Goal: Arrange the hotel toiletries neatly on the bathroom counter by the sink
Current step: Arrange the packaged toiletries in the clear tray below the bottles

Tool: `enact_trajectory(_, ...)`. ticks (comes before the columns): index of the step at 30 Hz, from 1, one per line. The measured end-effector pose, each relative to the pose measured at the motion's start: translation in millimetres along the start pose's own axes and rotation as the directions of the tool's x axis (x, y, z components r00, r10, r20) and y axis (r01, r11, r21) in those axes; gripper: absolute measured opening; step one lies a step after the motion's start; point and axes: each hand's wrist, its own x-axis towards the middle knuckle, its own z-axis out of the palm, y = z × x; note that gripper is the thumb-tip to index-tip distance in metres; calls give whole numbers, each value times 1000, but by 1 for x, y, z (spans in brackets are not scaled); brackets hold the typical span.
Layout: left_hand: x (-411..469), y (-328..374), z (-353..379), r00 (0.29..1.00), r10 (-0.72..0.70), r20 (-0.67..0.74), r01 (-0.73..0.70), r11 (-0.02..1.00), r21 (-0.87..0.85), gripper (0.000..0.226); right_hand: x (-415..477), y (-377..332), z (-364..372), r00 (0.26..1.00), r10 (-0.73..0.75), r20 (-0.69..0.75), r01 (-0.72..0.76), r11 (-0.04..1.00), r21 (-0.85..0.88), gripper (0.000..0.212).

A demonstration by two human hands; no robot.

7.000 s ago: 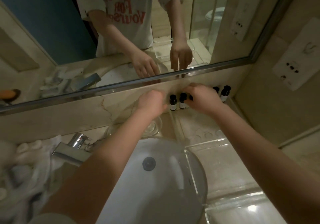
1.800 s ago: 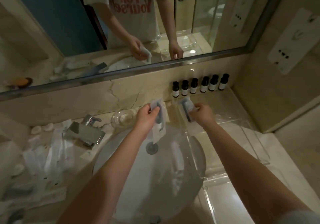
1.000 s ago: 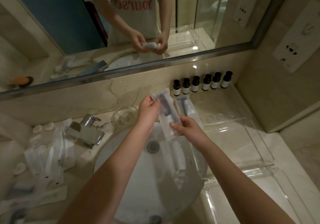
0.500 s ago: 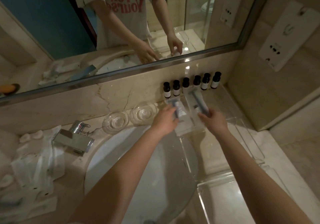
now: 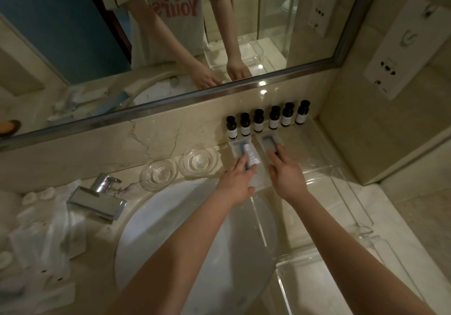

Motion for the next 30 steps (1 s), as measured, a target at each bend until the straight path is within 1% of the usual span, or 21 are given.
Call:
enact_trajectory(4, 2, -4, 1, 1000, 13, -3, -13, 1000, 7, 64, 5, -10, 0, 998, 42, 49, -44, 998, 45, 50)
enact_trajectory(9, 3, -5, 2, 1000, 20, -9, -20, 1000, 19, 64, 7, -18, -4, 997, 34, 71, -40, 997, 73, 44)
enact_trajectory(12, 2, -7, 0, 1000, 22, -16, -22, 1000, 12, 64, 7, -22, -12, 996, 31, 79, -39, 994, 102, 45)
enact_trajectory(14, -2, -9, -3, 999, 16, -28, -16, 1000, -7, 64, 4, -25, -19, 997, 21, 72, -27, 996, 81, 47)
enact_trajectory(16, -11, -12, -8, 999, -2, -48, 1, 1000, -18, 64, -2, -28, -25, 998, 12, 68, -14, 1000, 24, 48)
enact_trajectory(19, -30, -21, -17, 995, -44, -87, 45, 999, 9, 62, -15, -37, -32, 999, -6, 52, 9, 998, -58, 49)
enact_trajectory(22, -53, -33, -24, 987, -99, -127, 102, 995, 16, 60, -30, -52, -34, 997, -5, 75, 15, 993, -120, 51)
enact_trajectory(27, -108, -54, -20, 949, -175, -262, 179, 984, -11, 60, -67, -94, -27, 991, -108, 85, 118, 985, -129, 55)
enact_trajectory(30, -147, -69, -9, 927, -236, -293, 233, 972, -46, 59, -91, -124, -19, 980, -173, 99, 184, 975, -122, 52)
